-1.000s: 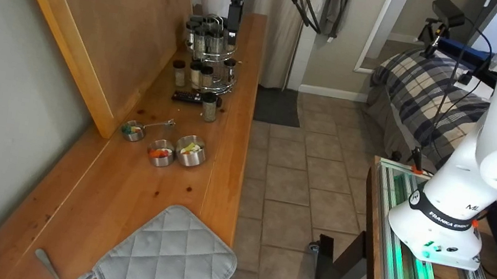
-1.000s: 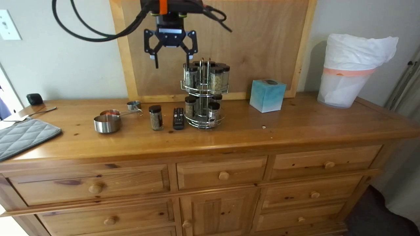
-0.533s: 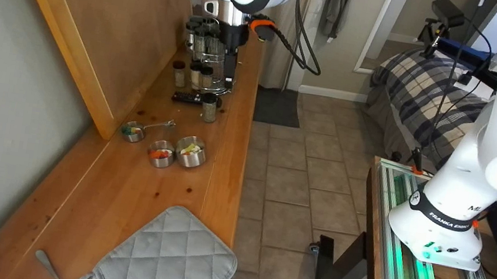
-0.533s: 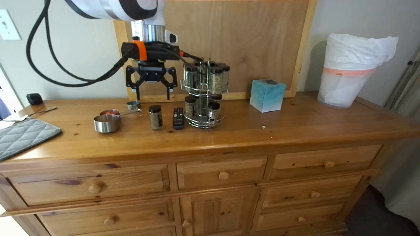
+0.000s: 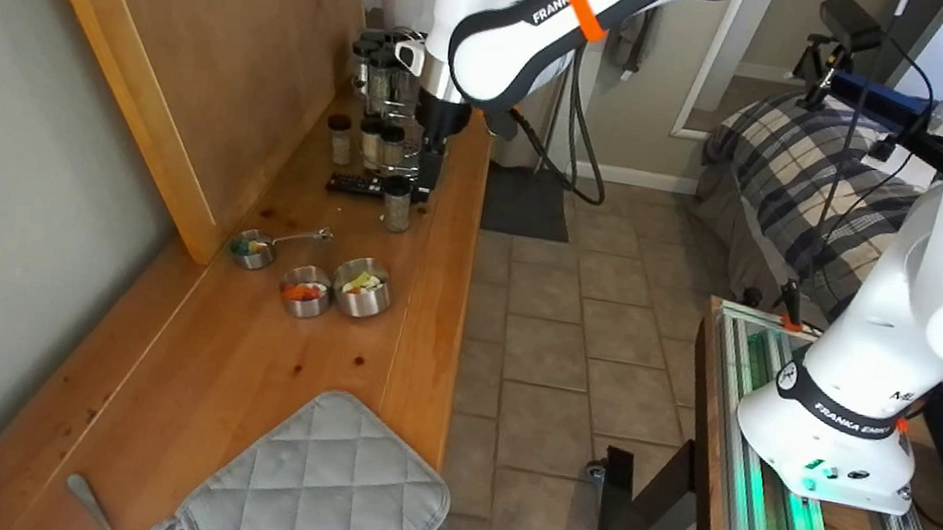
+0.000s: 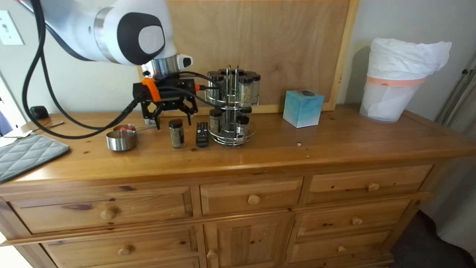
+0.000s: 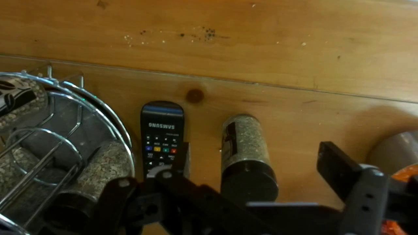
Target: Move the seasoning rack to the left, pick up the container on the left and put it on the bottom compartment of the seasoning rack
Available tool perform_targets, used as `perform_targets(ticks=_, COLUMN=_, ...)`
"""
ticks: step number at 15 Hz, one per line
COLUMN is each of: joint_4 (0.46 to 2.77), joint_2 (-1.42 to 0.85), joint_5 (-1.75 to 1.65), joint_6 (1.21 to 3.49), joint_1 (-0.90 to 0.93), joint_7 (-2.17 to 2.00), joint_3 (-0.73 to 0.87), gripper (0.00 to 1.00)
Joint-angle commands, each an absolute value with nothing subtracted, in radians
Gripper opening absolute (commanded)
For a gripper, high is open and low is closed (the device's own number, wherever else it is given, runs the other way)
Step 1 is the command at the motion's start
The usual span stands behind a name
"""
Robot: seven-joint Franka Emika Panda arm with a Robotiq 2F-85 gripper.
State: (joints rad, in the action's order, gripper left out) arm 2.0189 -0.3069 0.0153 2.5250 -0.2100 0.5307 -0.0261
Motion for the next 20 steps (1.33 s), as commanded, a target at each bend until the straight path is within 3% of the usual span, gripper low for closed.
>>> perform_targets(ticks=1, joint_4=2.043, joint_2=-0.307, joint_5=0.013, joint_6=2.593, joint_1=-0.204, joint_7=0.529, joint_3=-0.016, gripper=1.0)
perform_targets(ticks=14, joint_4=2.093, joint_2=-0.33, joint_5=0.025, joint_6=2.713, joint_1=-0.209, joint_7=0.532, joint_3=-0.026, gripper=1.0)
perform_targets(ticks=20, joint_4=2.163, joint_2=-0.367, joint_5=0.099, joint_6=2.96, joint_1=-0.233, joint_7=0.494, joint_3=-0.089, gripper=1.0)
